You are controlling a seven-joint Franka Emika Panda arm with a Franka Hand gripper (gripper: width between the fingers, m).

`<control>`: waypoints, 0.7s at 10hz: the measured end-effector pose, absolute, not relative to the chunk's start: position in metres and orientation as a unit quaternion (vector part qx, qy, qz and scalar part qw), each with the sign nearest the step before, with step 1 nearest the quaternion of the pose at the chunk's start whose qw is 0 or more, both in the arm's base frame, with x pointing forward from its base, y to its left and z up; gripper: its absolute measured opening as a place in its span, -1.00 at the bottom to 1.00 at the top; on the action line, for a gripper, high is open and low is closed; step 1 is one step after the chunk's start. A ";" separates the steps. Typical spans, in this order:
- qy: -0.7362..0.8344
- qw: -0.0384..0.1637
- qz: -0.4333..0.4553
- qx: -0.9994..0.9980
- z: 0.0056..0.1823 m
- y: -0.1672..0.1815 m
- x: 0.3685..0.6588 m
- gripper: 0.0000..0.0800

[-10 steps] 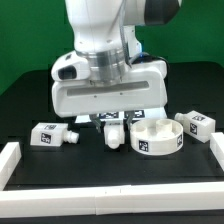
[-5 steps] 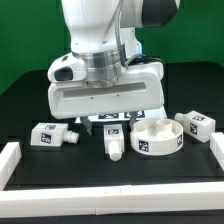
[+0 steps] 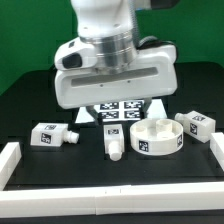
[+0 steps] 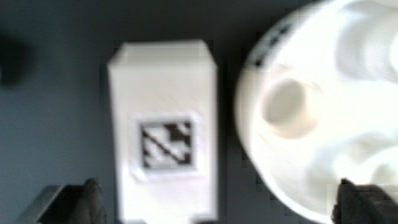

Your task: Assemble stool

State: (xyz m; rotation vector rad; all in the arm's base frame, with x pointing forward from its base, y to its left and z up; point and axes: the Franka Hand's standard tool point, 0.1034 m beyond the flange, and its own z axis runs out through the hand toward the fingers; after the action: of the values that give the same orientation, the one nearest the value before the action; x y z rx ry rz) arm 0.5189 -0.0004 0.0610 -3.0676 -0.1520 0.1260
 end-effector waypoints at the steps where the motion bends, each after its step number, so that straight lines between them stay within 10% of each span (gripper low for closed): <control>1: -0.068 0.035 0.039 -0.996 0.049 0.011 0.513 0.62; 7: -0.142 0.013 0.032 -0.989 0.033 0.027 0.504 0.62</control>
Offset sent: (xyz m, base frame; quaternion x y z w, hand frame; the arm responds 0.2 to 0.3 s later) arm 0.0000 0.0000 0.0000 0.0000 0.0000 0.0000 1.0000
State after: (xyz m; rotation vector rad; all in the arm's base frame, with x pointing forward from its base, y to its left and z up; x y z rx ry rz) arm 0.5040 0.0268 0.0329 -3.0831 -0.4414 0.1000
